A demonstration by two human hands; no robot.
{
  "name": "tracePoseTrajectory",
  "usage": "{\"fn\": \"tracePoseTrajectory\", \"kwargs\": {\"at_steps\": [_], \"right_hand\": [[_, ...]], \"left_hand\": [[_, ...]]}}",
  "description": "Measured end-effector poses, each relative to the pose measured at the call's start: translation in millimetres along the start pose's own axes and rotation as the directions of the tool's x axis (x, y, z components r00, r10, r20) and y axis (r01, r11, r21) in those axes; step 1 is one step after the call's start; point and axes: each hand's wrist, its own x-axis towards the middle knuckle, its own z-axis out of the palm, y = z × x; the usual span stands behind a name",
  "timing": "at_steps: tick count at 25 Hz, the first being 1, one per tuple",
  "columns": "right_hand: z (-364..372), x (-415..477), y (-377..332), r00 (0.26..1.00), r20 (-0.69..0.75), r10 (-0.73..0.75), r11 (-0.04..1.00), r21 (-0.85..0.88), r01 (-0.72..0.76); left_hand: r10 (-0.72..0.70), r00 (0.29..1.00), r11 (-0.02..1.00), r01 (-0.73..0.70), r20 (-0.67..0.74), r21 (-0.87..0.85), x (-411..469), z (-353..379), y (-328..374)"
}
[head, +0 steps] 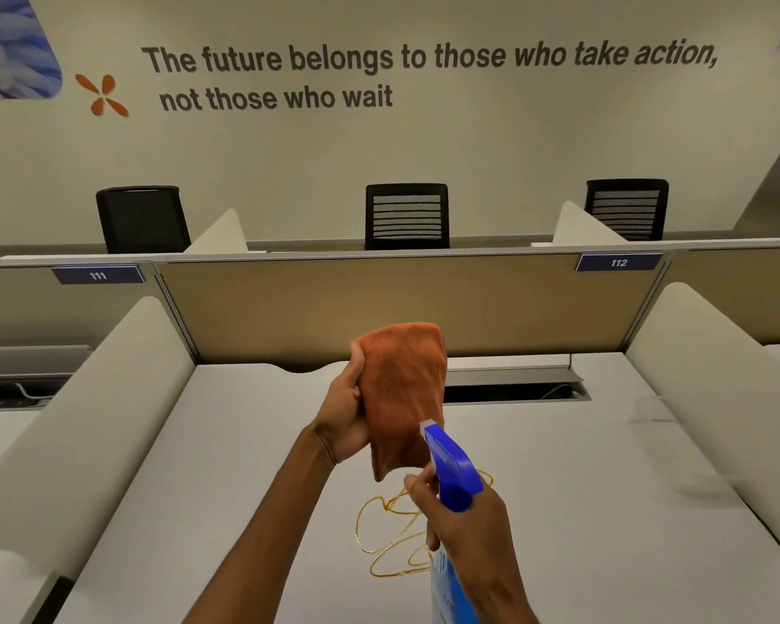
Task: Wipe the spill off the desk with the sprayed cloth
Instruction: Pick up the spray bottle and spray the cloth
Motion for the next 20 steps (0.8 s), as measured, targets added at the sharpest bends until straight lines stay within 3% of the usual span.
{"fn": "tracePoseTrajectory", "kwargs": {"at_steps": [5,9,14,20], "right_hand": [[2,-7,22,0.994,0.026,0.106,0.992,-0.071,-0.104],[-6,-7,34,0.985,-0.039,0.166,0.984,-0.062,-0.168],[-23,-2,41,0.979,-0.115,0.166,0.985,-0.022,-0.169],[-41,7,29,0.995,-0.071,0.069,0.996,0.064,-0.065]], "left_hand": [[0.025,0.999,0.996,-0.022,0.033,-0.081,2,-3,15],[0.047,0.999,0.996,-0.047,0.002,-0.077,0,-7,21],[0.058,0.998,0.994,-0.058,-0.003,-0.091,-4,-13,20],[0.034,0.999,0.994,-0.034,-0.006,-0.099,-4,-16,11]]}}
